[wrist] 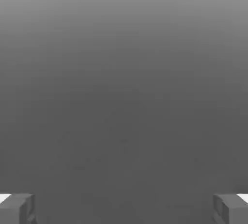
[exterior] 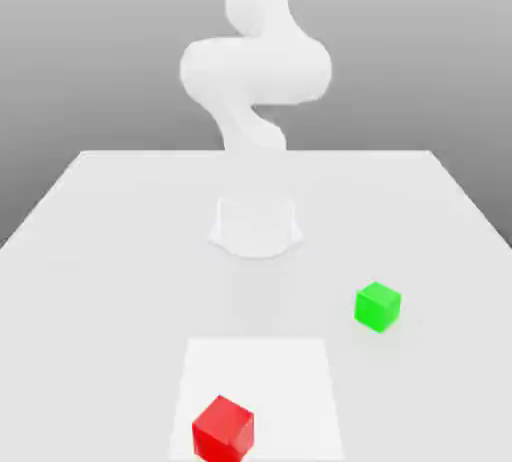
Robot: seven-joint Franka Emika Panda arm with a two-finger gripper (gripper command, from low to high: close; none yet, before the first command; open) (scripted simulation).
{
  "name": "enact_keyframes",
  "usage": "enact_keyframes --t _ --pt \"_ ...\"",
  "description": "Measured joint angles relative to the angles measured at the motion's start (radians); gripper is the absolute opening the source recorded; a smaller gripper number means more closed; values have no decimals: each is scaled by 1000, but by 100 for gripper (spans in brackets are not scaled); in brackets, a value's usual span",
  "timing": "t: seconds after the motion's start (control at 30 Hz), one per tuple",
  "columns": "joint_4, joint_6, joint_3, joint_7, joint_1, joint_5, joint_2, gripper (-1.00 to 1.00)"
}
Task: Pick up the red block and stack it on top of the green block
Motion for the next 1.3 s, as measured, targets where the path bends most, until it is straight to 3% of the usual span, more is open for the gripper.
enact_keyframes --t 0.43,0.83,1.0,1.03,1.3 --pt "-66 172 49 259 -86 -33 478 0" --pt "-125 332 34 467 -102 -28 911 0" --pt "-106 470 21 489 -93 -37 1092 0" --pt "-103 485 19 491 -92 -39 1111 -100" --pt "-108 461 21 490 -94 -37 1082 -100"
